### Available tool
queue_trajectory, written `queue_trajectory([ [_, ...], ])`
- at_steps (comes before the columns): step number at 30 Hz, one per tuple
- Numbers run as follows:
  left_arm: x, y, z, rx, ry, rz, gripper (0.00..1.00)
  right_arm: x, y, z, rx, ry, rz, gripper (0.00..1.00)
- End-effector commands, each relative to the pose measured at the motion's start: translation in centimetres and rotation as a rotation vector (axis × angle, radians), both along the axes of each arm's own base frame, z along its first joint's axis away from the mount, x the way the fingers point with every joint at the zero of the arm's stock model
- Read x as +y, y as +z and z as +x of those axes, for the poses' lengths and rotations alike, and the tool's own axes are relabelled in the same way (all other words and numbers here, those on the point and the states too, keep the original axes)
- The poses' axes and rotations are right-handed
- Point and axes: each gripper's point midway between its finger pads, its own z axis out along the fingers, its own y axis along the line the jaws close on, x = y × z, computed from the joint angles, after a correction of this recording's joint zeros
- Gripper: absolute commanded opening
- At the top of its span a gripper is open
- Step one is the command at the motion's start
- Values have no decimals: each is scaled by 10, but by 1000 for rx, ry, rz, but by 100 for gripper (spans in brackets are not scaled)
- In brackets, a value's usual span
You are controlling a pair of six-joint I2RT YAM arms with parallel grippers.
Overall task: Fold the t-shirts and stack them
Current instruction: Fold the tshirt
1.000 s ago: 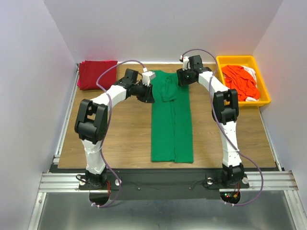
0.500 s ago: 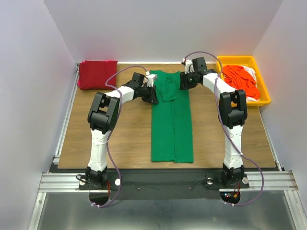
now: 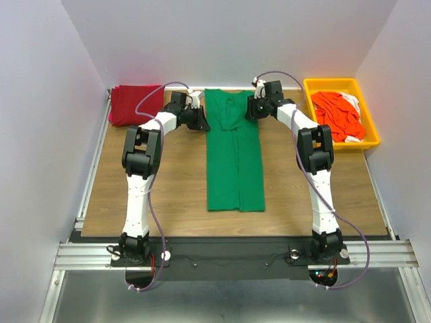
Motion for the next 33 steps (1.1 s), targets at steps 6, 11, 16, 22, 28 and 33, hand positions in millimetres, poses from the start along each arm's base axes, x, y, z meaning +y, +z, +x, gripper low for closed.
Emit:
queue_trajectory([
  [6, 24, 13, 40, -48, 20, 21, 23, -7, -18, 40, -53, -102, -26, 53],
  [11, 16, 81, 30, -207, -85, -20, 36, 5, 70, 40, -206, 23, 4, 71],
  [16, 28, 192, 9, -502, -103, 25, 59, 17, 176, 12, -365, 151, 52, 100],
  [22, 51, 270, -30, -740, -118, 140, 73, 7, 276, -53, -526, 226, 29, 100],
  [28, 61, 304, -95, -916, -185, 163, 85, -3, 301, -135, -589, 348, -3, 100],
  [33, 55, 276, -149, -933, -419, 210, 98, -2, 278, -223, -614, 564, -34, 100],
])
